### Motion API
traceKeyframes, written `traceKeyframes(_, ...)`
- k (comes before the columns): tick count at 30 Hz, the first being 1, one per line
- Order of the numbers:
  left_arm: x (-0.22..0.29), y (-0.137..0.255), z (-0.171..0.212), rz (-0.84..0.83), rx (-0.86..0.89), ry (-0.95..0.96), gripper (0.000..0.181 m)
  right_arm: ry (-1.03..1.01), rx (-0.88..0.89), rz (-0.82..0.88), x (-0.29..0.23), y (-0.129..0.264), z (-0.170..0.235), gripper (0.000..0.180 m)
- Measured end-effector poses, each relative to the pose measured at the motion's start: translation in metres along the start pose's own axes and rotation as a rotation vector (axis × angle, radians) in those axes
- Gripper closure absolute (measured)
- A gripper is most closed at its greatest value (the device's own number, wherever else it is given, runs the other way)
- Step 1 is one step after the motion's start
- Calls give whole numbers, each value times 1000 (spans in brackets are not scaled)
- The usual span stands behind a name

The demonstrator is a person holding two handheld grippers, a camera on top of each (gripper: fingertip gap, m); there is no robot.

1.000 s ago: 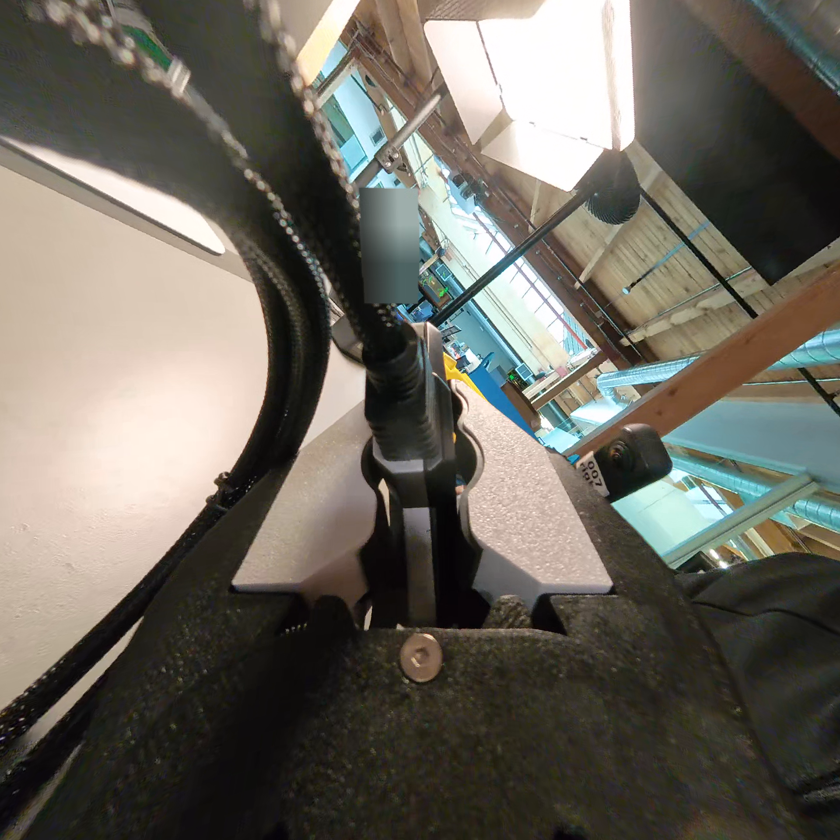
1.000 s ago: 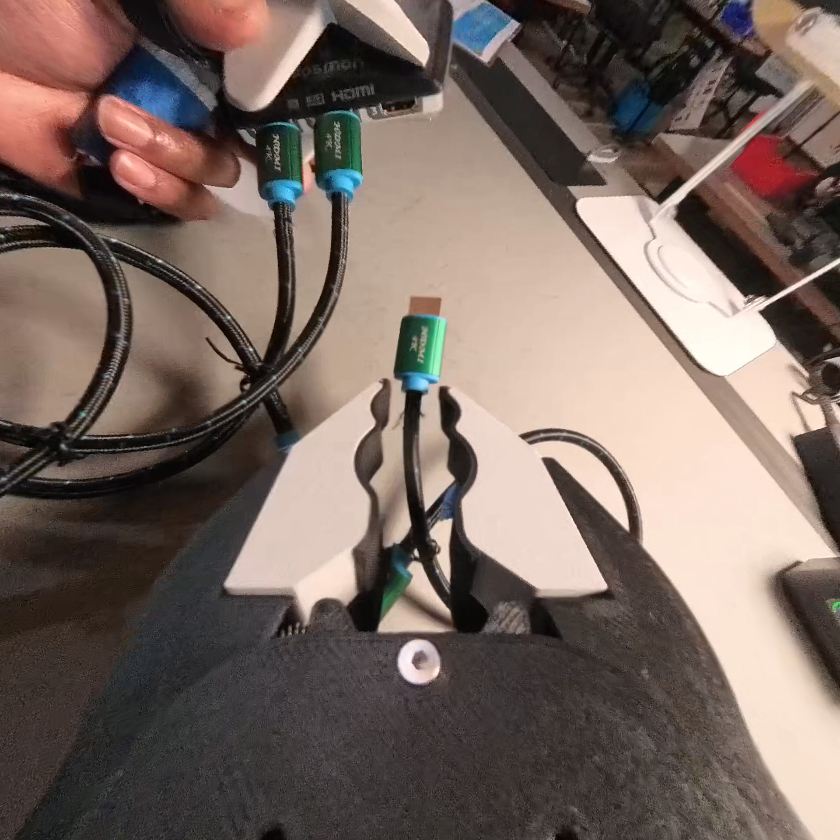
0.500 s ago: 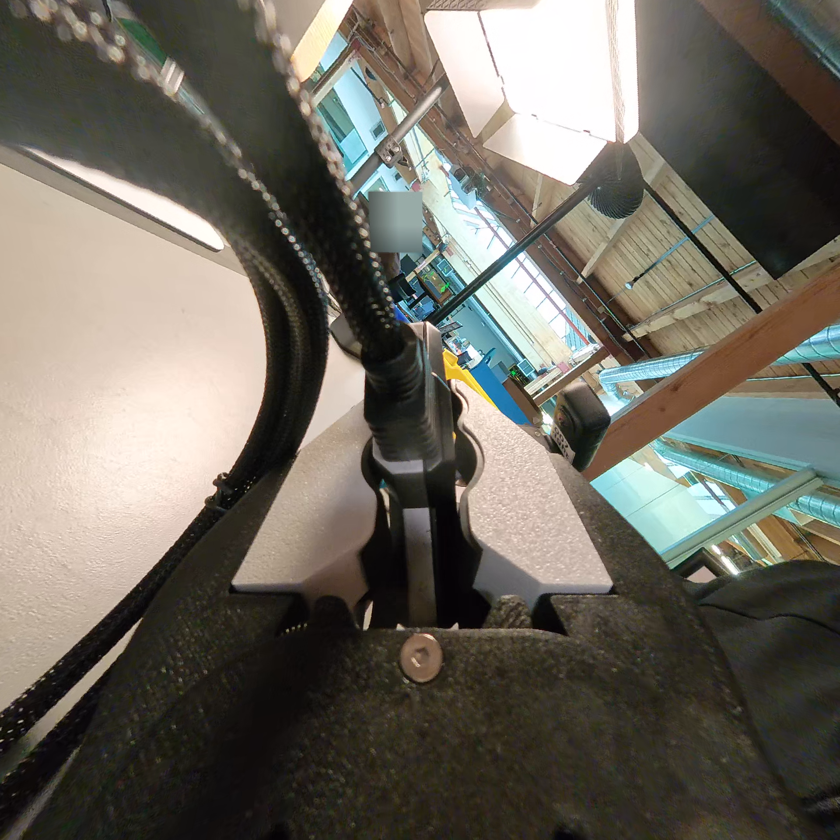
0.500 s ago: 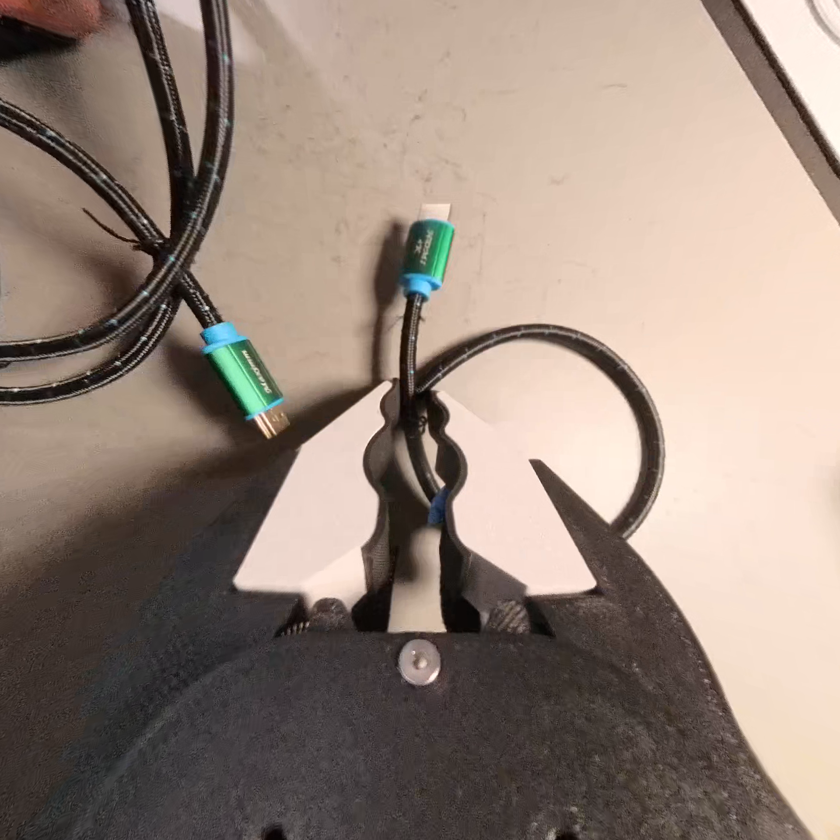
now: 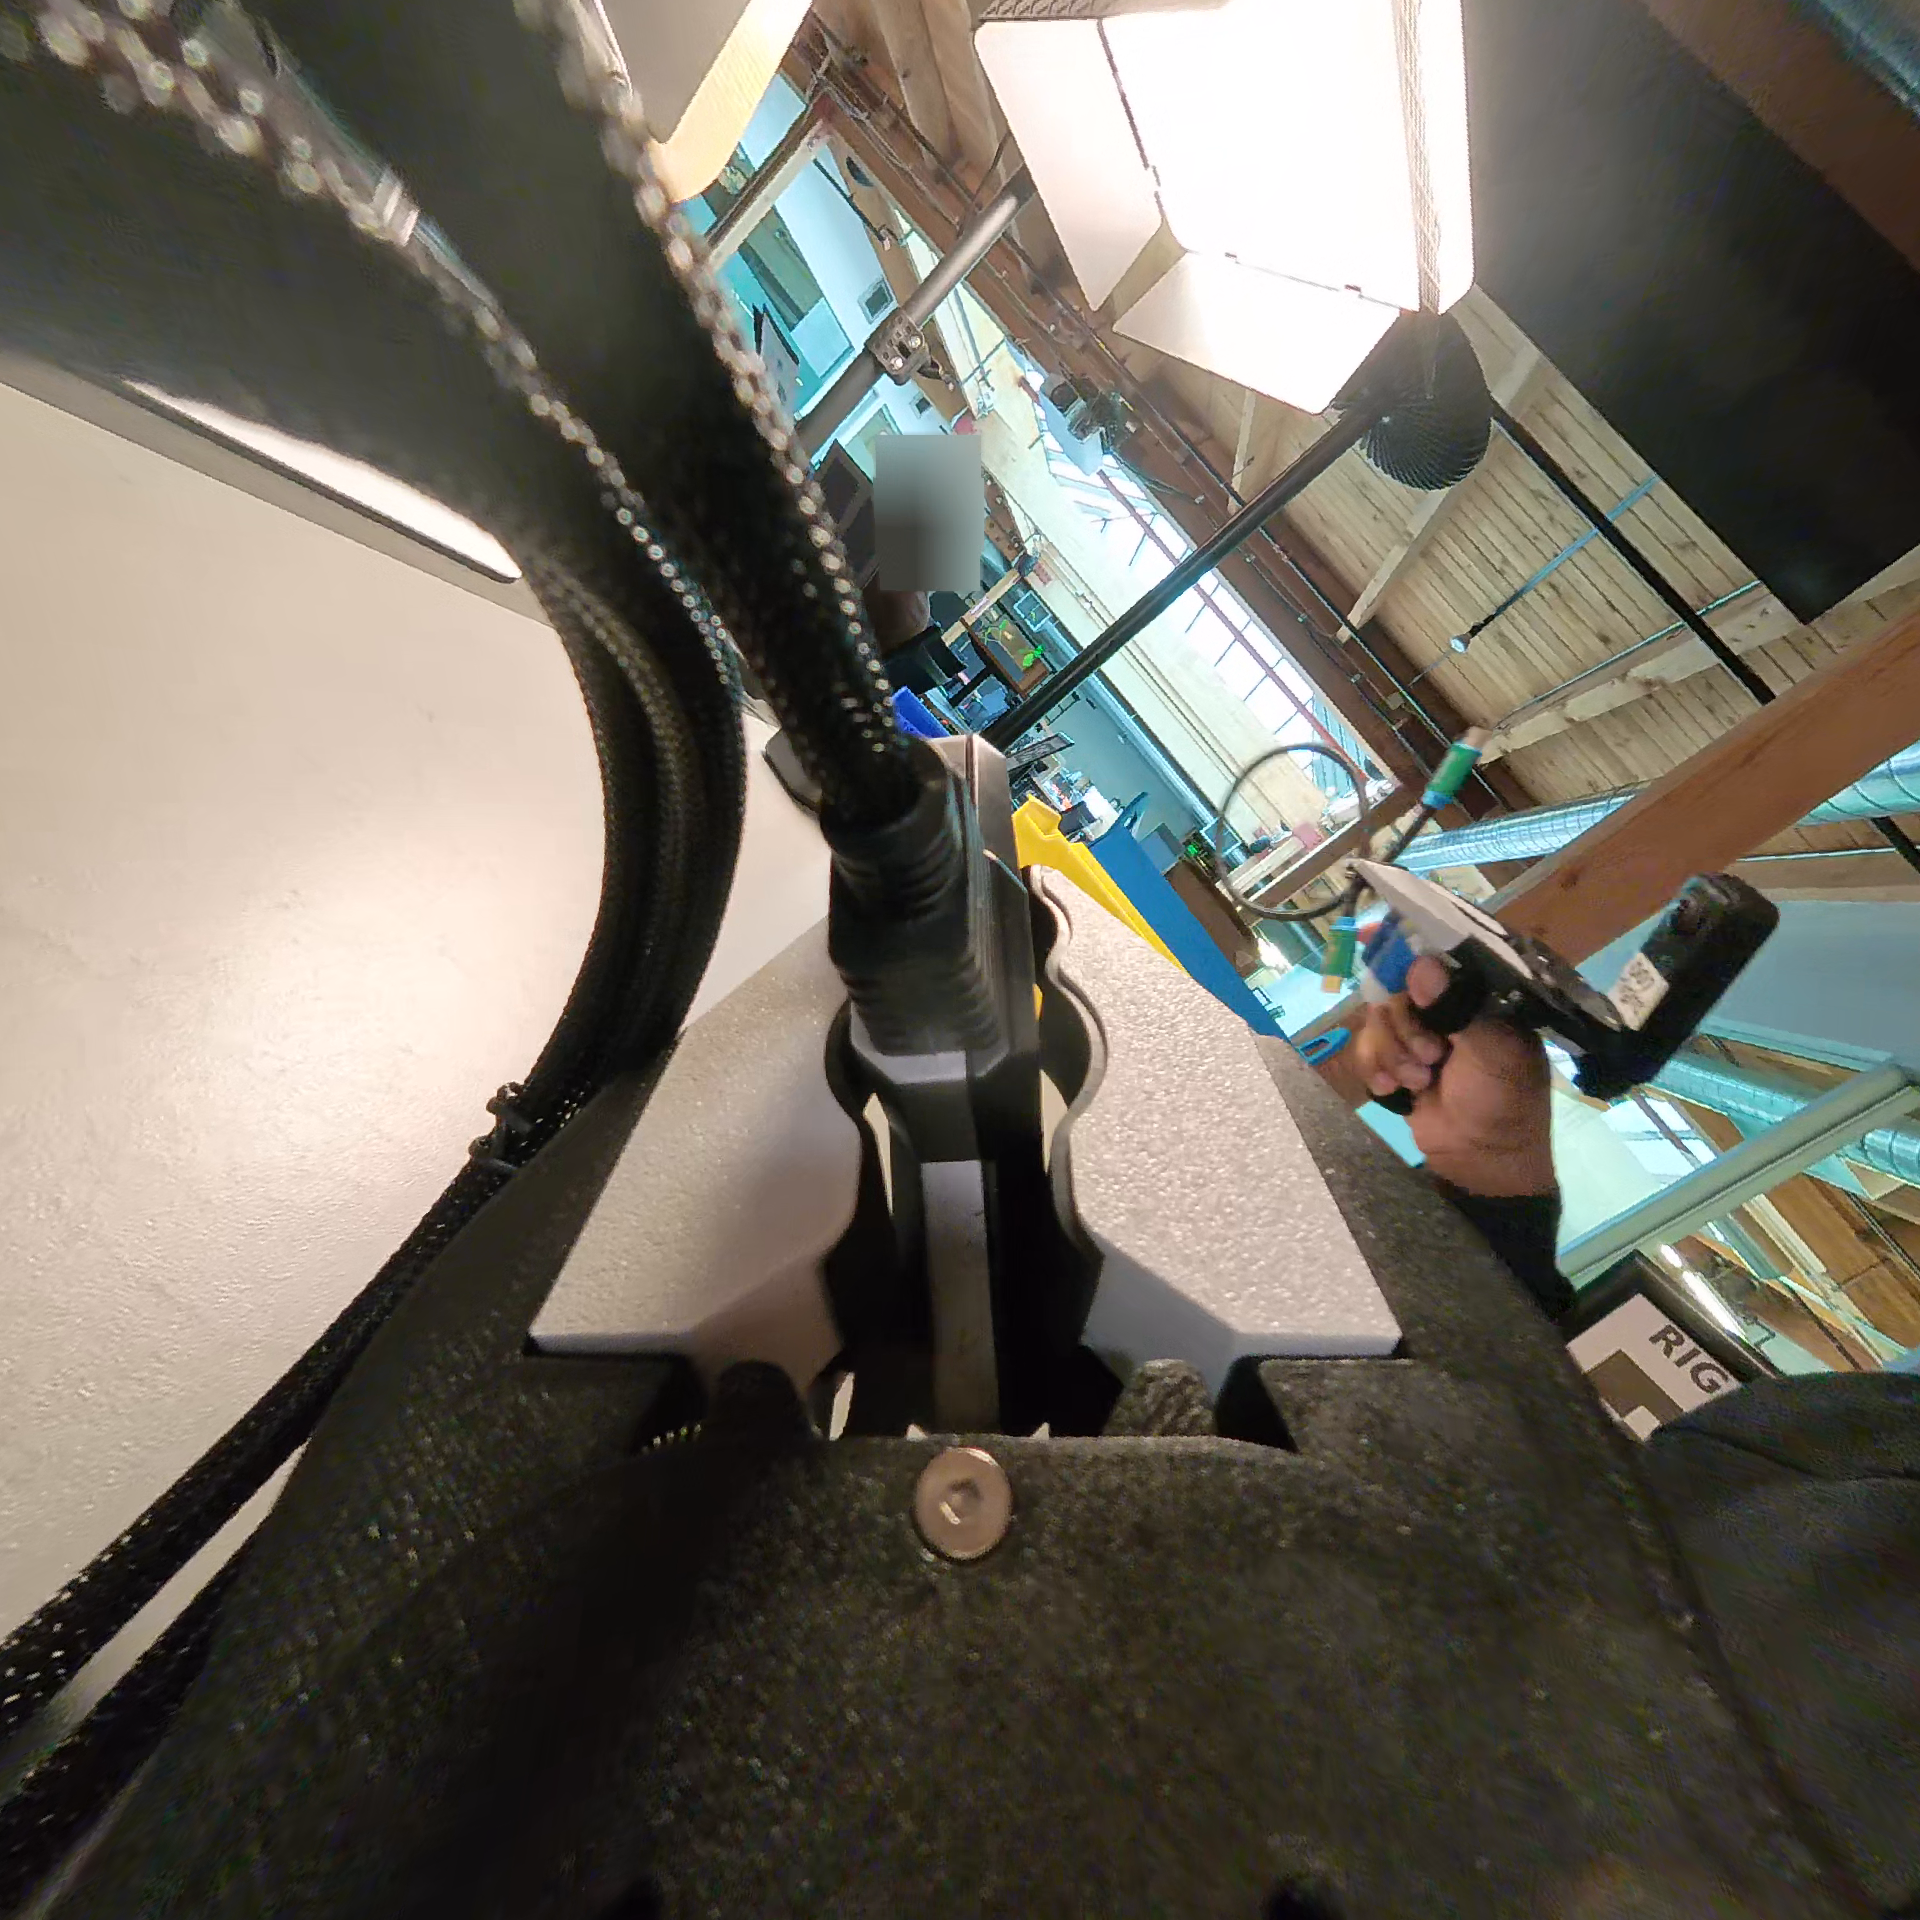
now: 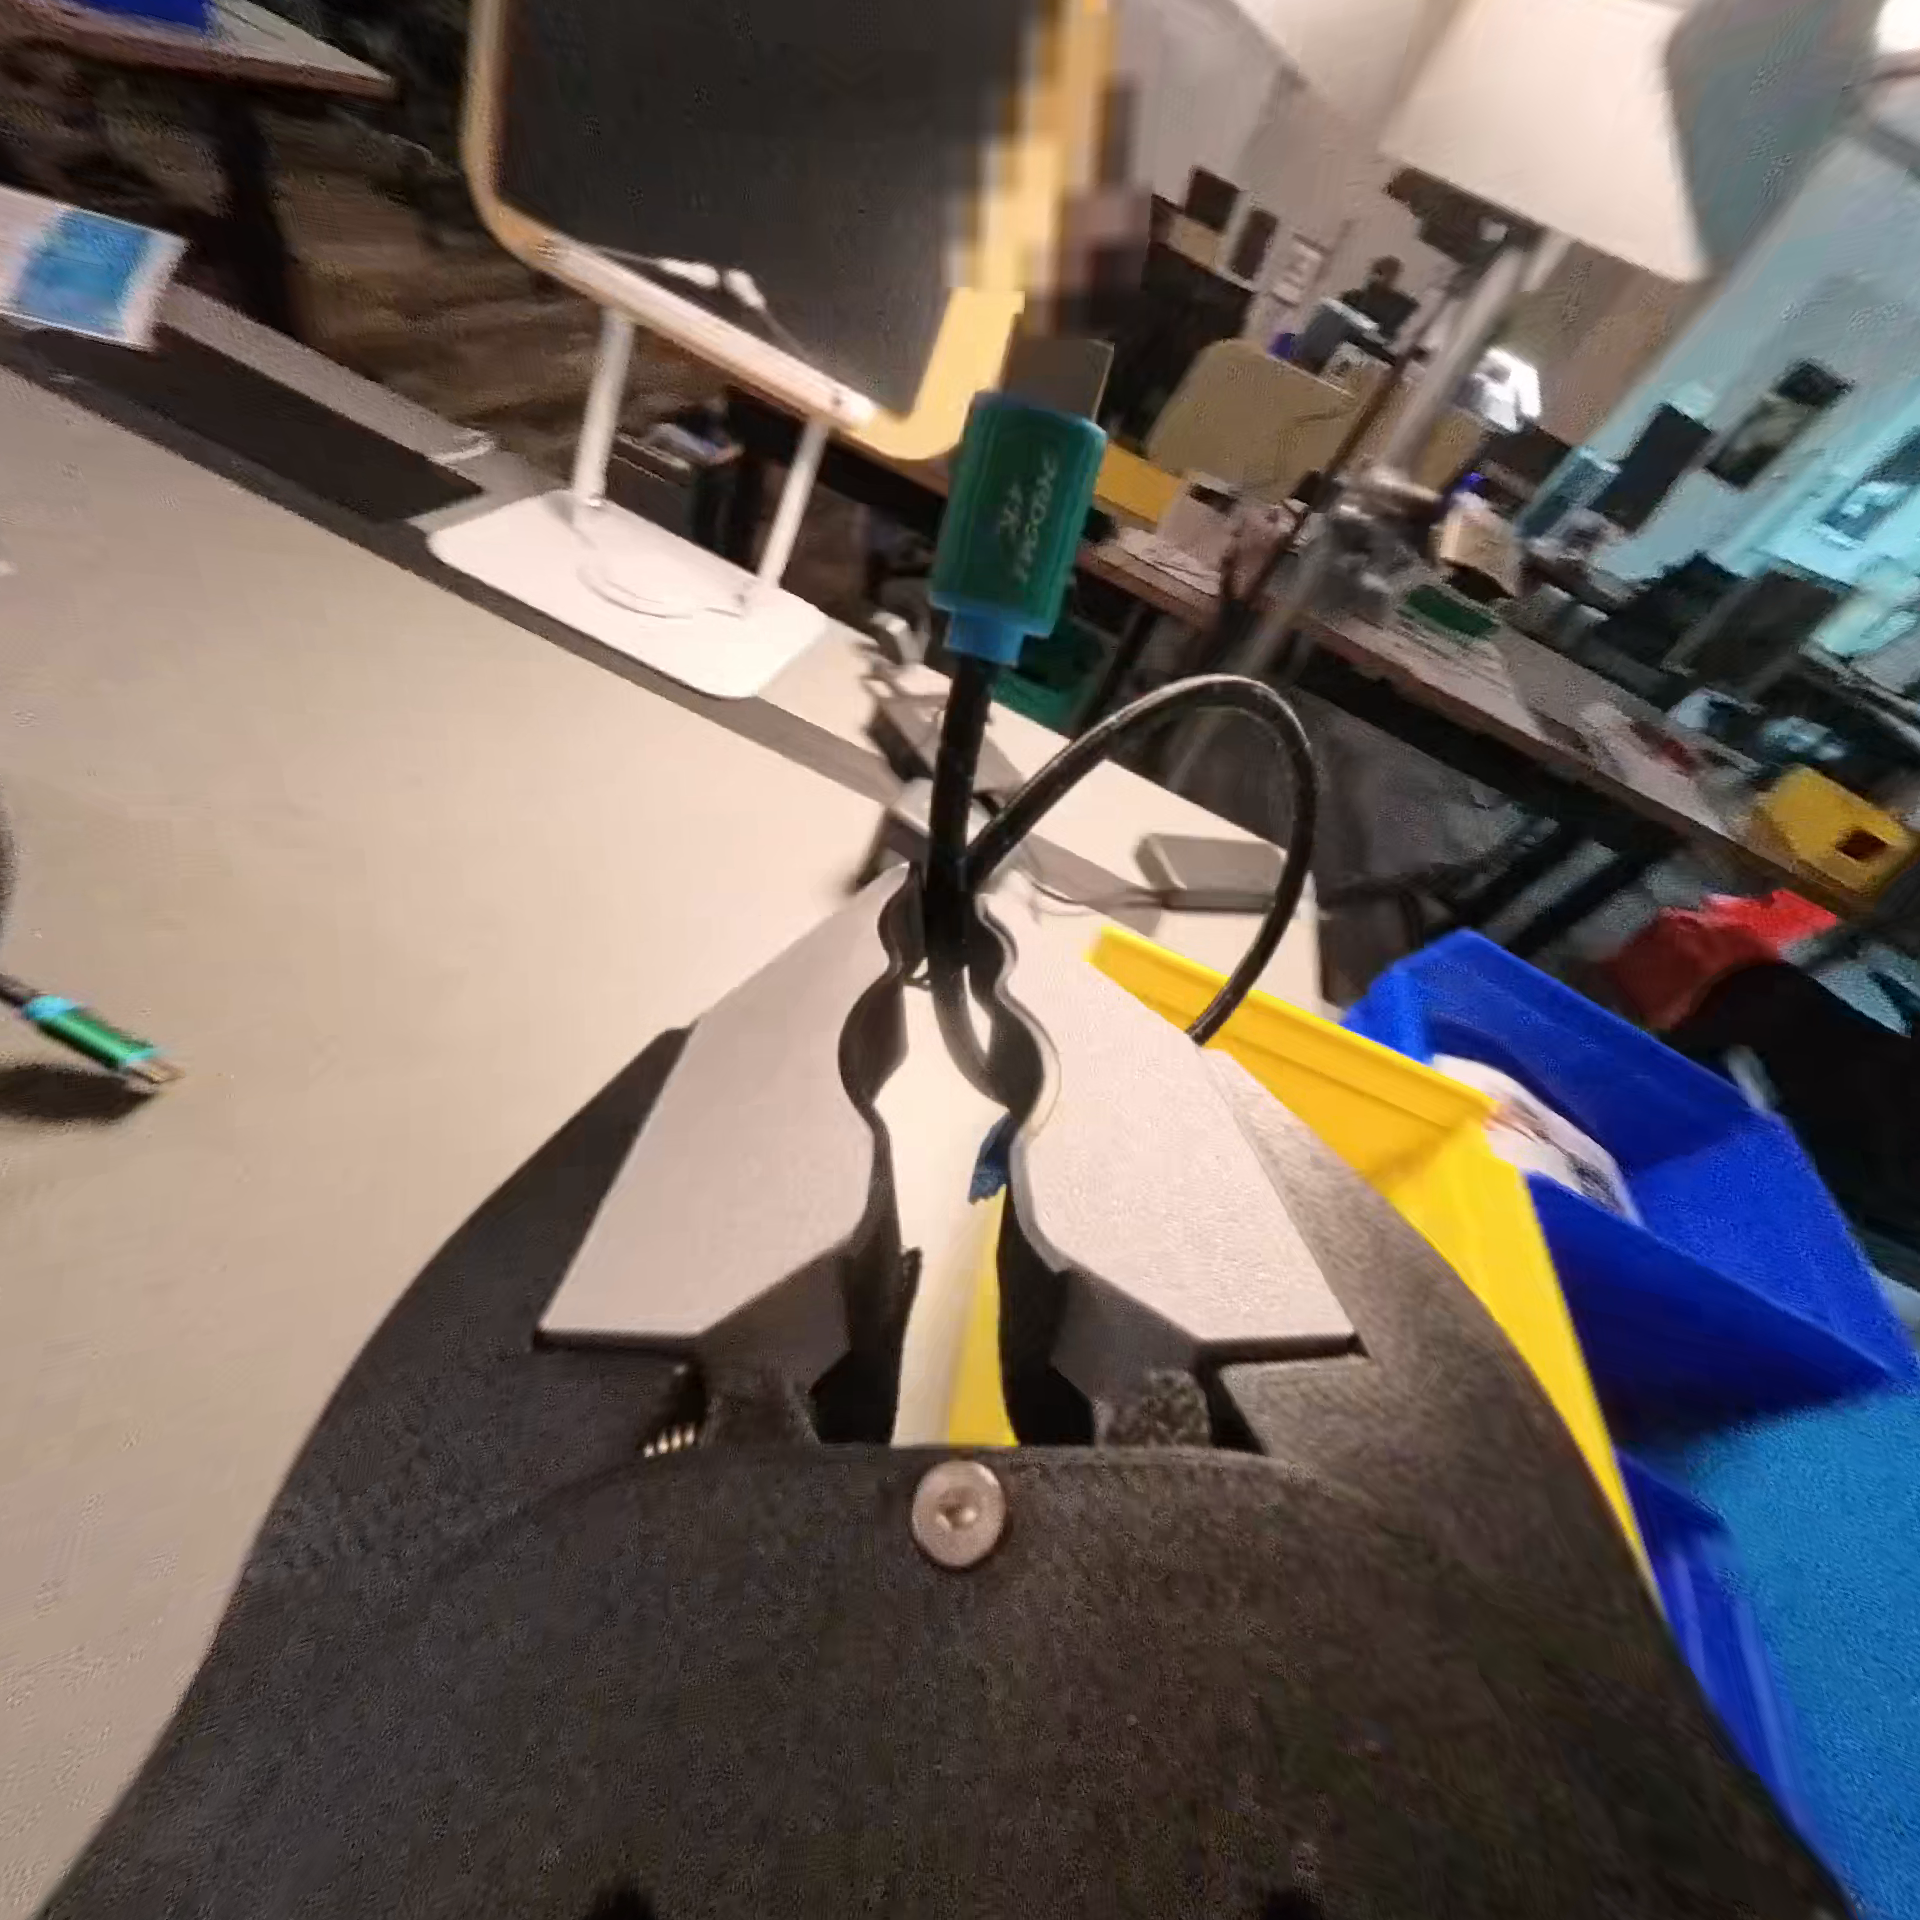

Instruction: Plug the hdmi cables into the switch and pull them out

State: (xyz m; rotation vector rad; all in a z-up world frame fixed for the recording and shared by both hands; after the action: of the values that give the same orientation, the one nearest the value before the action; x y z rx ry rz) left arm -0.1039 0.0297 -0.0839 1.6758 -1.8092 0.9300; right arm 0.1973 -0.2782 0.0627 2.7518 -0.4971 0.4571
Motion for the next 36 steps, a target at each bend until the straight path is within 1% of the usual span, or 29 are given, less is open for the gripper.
traceKeyframes(2,0,0,0,-2,-2,-2,159,-7,-82,130,35,24,17,174)
traceKeyframes(5,0,-1,1,-5,-3,-8,159,-46,-278,215,65,28,65,171)
traceKeyframes(7,1,-1,1,-7,-3,-13,159,-87,-392,187,71,15,105,173)
traceKeyframes(10,1,-1,1,-10,-2,-22,159,-120,-559,90,66,-4,162,173)
traceKeyframes(12,2,0,1,-13,1,-27,159,-122,-650,-10,57,-8,186,171)
traceKeyframes(13,2,0,1,-13,1,-30,159,-128,-669,-38,55,-8,190,170)
traceKeyframes(16,2,-1,1,-12,-3,-29,159,-145,-675,-72,57,-4,186,168)
traceKeyframes(17,2,-1,2,-10,-6,-28,159,-141,-662,-63,60,-2,181,163)
traceKeyframes(18,2,-1,2,-8,-9,-28,159,-141,-643,-46,64,2,175,152)
traceKeyframes(19,2,-1,2,-7,-11,-30,159,-143,-625,-28,69,7,167,149)
traceKeyframes(22,3,-2,3,-5,-20,-37,159,-111,-560,52,79,22,137,149)
traceKeyframes(24,4,-3,4,-3,-30,-45,159,-72,-476,49,70,26,109,149)
traceKeyframes(27,6,-5,7,6,-59,-54,158,-5,-331,-109,20,11,69,150)
traceKeyframes(30,8,-7,10,12,-76,-68,158,41,-197,-359,-57,-25,40,149)
traceKeyframes(34,8,-6,10,15,-77,-61,158,37,-95,-712,-172,-79,18,149)
traceKeyframes(36,8,-6,10,19,-79,-57,158,41,-81,-836,-219,-100,11,148)
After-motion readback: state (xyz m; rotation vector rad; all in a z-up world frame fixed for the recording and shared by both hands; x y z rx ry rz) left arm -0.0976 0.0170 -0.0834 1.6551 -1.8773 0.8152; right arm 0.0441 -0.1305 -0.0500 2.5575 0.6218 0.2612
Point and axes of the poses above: each gripper's, where its closed fingertips meet, y back along the fingers, z out of its underside, x = y × z across the jaws, the point moved 7 cm from there along y, back along the fingers
